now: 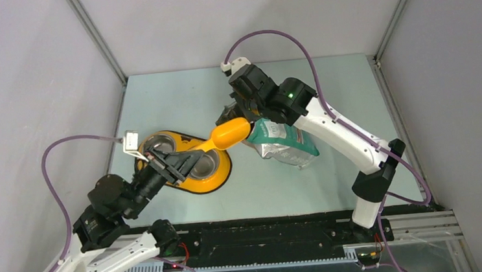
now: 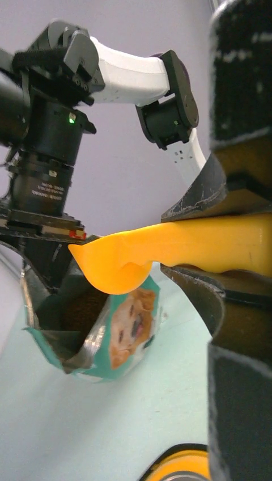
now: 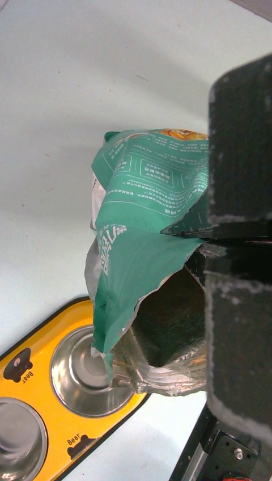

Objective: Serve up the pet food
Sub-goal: Collect the pet food from the pet food bag.

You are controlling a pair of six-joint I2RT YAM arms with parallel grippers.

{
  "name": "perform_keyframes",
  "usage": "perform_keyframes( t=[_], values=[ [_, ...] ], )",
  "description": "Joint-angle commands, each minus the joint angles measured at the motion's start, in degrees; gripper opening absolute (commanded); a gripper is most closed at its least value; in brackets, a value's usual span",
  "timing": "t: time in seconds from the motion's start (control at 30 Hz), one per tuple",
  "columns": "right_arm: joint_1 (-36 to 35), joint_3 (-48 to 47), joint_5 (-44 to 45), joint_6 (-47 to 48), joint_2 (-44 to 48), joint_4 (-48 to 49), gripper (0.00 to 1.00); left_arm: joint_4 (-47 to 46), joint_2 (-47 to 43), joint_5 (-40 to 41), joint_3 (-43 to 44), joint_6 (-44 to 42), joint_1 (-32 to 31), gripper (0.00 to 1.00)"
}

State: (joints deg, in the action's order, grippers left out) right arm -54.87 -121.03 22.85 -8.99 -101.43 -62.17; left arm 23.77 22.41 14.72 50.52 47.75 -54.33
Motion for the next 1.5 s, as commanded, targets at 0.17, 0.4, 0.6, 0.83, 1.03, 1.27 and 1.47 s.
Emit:
perform_keyframes(
  t=[0.17,0.4,0.6,0.83,1.03,1.27,1.47],
  values=[
    [-2.1,4.7,3.0,0.8,5.0,12.7,0.0,7.4,6.1,3.7,5.7,8.3,0.3,0.0],
    [-3.3,9.0,3.7,1.9,8.2,14.2,0.0,13.7,12.5,12.7,12.8,7.7,0.4,0.0],
    [-3.7,12.4,3.7,2.0,10.1,15.6,0.0,26.8,26.1,6.5,25.7,8.2,3.2,0.0],
    [-4.1,15.6,7.4,2.3,12.5,17.5,0.0,32.1,35.5,-8.1,27.2,12.2,14.2,0.0],
    [-4.5,18.7,9.6,3.0,14.4,20.2,0.0,44.3,45.5,-6.5,34.2,10.2,14.6,0.0],
    [-4.7,18.8,13.5,2.7,13.8,20.4,0.0,54.1,58.1,0.2,43.8,7.7,11.2,0.0],
    [-4.0,19.5,14.2,-0.7,14.4,21.1,0.0,43.3,58.8,-0.6,38.9,7.6,10.9,0.0]
  ],
)
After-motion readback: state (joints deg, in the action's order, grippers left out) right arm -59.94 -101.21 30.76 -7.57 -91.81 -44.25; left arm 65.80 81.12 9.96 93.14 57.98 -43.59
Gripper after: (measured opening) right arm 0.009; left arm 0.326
